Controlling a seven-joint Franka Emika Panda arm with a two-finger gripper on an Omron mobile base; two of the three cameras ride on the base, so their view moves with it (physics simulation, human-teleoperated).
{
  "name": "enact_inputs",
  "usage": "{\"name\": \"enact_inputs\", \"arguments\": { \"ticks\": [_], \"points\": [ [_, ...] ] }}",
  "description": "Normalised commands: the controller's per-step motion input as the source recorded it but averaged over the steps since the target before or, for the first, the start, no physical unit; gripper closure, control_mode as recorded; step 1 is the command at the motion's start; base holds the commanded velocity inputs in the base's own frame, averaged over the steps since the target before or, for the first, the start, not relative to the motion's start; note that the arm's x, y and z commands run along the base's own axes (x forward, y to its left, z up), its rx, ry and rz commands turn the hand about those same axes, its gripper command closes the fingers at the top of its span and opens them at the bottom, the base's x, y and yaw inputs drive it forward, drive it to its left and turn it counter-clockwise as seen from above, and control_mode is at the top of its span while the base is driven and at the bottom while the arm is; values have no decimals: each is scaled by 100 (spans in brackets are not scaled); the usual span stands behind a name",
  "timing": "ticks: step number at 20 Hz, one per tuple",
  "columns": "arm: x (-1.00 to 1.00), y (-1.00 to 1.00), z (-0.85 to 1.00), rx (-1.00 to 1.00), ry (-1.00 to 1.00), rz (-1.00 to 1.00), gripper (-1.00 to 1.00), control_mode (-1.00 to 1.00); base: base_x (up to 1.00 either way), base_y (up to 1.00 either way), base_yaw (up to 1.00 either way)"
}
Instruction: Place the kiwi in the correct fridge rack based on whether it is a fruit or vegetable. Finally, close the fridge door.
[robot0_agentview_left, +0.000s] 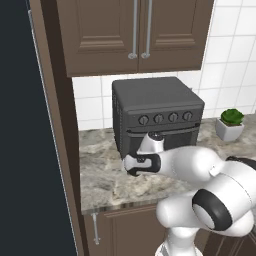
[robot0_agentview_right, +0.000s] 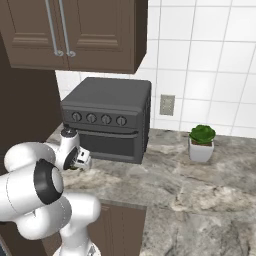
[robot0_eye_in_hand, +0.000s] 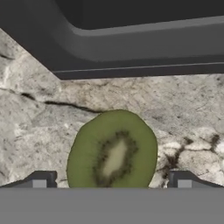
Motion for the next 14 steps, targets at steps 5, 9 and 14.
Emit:
{"name": "enact_inputs", "arguments": {
  "ticks": [5,9,14],
  "points": [
    [0,0,-25,0,0,0,-100,-100,0,0,0],
    [5,0,-19,0,0,0,100,-100,0,0,0],
    [15,0,-7,0,0,0,100,-100,0,0,0]
  ]
}}
